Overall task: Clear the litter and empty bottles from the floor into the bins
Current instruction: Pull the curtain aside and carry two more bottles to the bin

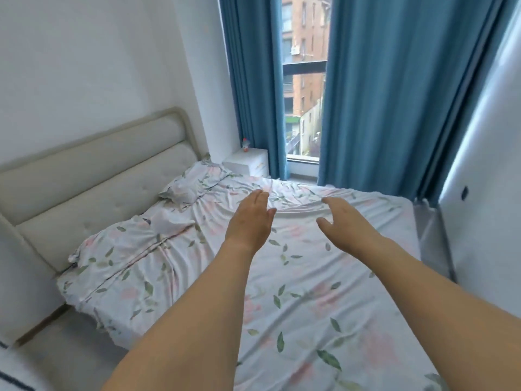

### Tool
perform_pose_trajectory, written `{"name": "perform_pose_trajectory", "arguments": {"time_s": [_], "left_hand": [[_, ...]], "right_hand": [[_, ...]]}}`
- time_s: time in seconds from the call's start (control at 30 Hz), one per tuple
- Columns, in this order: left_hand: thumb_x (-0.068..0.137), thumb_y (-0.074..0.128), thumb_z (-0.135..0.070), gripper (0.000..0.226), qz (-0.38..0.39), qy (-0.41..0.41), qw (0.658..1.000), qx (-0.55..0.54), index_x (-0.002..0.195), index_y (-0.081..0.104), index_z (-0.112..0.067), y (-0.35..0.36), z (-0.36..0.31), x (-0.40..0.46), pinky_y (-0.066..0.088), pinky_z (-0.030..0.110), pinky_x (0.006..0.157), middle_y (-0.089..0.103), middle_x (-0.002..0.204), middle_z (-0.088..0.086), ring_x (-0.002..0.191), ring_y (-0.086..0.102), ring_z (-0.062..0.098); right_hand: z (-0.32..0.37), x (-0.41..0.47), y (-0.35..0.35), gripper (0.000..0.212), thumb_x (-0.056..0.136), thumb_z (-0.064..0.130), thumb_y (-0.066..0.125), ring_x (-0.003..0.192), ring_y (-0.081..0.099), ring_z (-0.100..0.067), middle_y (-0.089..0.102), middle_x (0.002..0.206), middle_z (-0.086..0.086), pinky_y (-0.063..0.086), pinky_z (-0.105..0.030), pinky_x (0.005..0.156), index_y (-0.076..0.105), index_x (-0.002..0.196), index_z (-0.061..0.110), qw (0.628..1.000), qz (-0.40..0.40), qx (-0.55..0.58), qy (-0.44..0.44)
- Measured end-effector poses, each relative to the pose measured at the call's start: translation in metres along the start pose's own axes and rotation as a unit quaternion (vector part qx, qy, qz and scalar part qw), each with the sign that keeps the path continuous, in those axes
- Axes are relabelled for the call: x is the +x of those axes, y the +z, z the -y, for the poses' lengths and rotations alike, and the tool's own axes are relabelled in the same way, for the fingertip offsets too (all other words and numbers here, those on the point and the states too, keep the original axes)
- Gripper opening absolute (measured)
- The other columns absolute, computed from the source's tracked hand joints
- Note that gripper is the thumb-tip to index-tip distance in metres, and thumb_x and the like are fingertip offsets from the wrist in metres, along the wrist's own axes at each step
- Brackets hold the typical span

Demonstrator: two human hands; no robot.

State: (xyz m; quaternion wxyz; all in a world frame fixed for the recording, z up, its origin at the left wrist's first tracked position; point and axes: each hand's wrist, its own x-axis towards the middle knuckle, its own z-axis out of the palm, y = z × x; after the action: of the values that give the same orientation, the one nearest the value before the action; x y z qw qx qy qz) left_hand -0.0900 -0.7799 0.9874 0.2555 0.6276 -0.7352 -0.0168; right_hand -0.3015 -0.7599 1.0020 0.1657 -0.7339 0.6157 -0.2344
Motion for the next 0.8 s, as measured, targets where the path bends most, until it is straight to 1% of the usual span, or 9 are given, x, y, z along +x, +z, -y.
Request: {"name": "perform_pose_trajectory", "arguments": {"time_s": [0.13, 0.27, 0.33, 0.43, 0.5, 0.57, 0.67, 0.73, 0.8], "left_hand": [[0.103, 0.043, -0.03, 0.047, 0.014, 0.069, 0.997, -0.022, 0.146, 0.038, -0.01, 0.044, -0.095, 0.019, 0.031, 0.035, 0.113, 0.034, 0.154, 0.004, 0.142, 0.03, 0.02], [0.102, 0.044, -0.028, 0.044, 0.02, 0.117, 0.992, -0.039, 0.142, 0.042, -0.008, 0.085, -0.191, 0.027, 0.037, 0.036, 0.107, 0.041, 0.147, 0.004, 0.136, 0.038, 0.022], [0.102, 0.045, -0.027, 0.044, 0.026, 0.137, 0.989, -0.047, 0.142, 0.042, -0.008, 0.104, -0.24, 0.029, 0.037, 0.037, 0.107, 0.04, 0.148, 0.003, 0.136, 0.038, 0.022], [0.103, 0.045, -0.027, 0.042, 0.029, 0.164, 0.985, -0.054, 0.14, 0.044, -0.007, 0.134, -0.312, 0.032, 0.037, 0.035, 0.105, 0.042, 0.146, 0.003, 0.133, 0.04, 0.023], [0.102, 0.045, -0.027, 0.041, 0.032, 0.183, 0.981, -0.055, 0.138, 0.045, -0.008, 0.153, -0.352, 0.033, 0.038, 0.034, 0.103, 0.043, 0.144, 0.003, 0.13, 0.042, 0.022], [0.102, 0.045, -0.027, 0.04, 0.038, 0.195, 0.978, -0.057, 0.138, 0.045, -0.009, 0.169, -0.386, 0.034, 0.04, 0.034, 0.099, 0.044, 0.143, 0.001, 0.128, 0.043, 0.021], [0.102, 0.045, -0.028, 0.039, 0.051, 0.21, 0.975, -0.057, 0.137, 0.046, -0.01, 0.191, -0.425, 0.039, 0.041, 0.033, 0.097, 0.045, 0.141, -0.001, 0.127, 0.044, 0.021], [0.102, 0.044, -0.028, 0.038, 0.052, 0.216, 0.973, -0.059, 0.136, 0.046, -0.01, 0.2, -0.444, 0.046, 0.041, 0.033, 0.097, 0.045, 0.142, -0.001, 0.126, 0.045, 0.021], [0.103, 0.043, -0.029, 0.04, 0.047, 0.218, 0.973, -0.062, 0.139, 0.044, -0.011, 0.205, -0.461, 0.056, 0.04, 0.034, 0.099, 0.042, 0.146, -0.002, 0.13, 0.042, 0.02]], "right_hand": [[-0.078, -0.029, -0.06, 0.056, 0.096, 0.028, 0.049, 0.14, 0.03, -0.018, 0.033, 0.153, -0.002, 0.025, -0.032, 0.113, 0.032, 0.147, 0.015, 0.997, -0.047, 0.006, 0.067], [-0.154, -0.063, -0.121, 0.056, 0.095, 0.028, 0.049, 0.138, 0.033, -0.018, 0.034, 0.151, -0.001, 0.028, -0.033, 0.111, 0.032, 0.147, 0.017, 0.991, -0.073, 0.003, 0.109], [-0.191, -0.08, -0.152, 0.051, 0.095, 0.025, 0.049, 0.134, 0.037, -0.02, 0.038, 0.147, -0.003, 0.031, -0.031, 0.106, 0.036, 0.143, 0.015, 0.989, -0.083, -0.002, 0.123], [-0.246, -0.101, -0.192, 0.049, 0.096, 0.023, 0.049, 0.134, 0.037, -0.022, 0.039, 0.146, -0.007, 0.03, -0.032, 0.108, 0.037, 0.141, 0.009, 0.986, -0.092, -0.015, 0.14], [-0.279, -0.111, -0.214, 0.046, 0.095, 0.022, 0.049, 0.13, 0.04, -0.024, 0.042, 0.143, -0.008, 0.033, -0.033, 0.106, 0.041, 0.138, 0.007, 0.984, -0.099, -0.013, 0.148], [-0.305, -0.12, -0.231, 0.047, 0.096, 0.022, 0.048, 0.133, 0.038, -0.022, 0.04, 0.145, -0.006, 0.031, -0.031, 0.107, 0.039, 0.14, 0.01, 0.983, -0.098, -0.007, 0.155], [-0.338, -0.13, -0.254, 0.054, 0.097, 0.024, 0.046, 0.14, 0.031, -0.019, 0.031, 0.153, -0.004, 0.026, -0.031, 0.112, 0.031, 0.148, 0.012, 0.982, -0.096, -0.016, 0.165], [-0.356, -0.132, -0.265, 0.053, 0.097, 0.024, 0.046, 0.138, 0.032, -0.02, 0.032, 0.152, -0.003, 0.028, -0.031, 0.111, 0.031, 0.147, 0.012, 0.98, -0.101, -0.022, 0.171], [-0.37, -0.13, -0.274, 0.052, 0.098, 0.024, 0.045, 0.137, 0.034, -0.019, 0.033, 0.15, -0.003, 0.029, -0.031, 0.109, 0.031, 0.146, 0.012, 0.979, -0.106, -0.024, 0.171]]}}
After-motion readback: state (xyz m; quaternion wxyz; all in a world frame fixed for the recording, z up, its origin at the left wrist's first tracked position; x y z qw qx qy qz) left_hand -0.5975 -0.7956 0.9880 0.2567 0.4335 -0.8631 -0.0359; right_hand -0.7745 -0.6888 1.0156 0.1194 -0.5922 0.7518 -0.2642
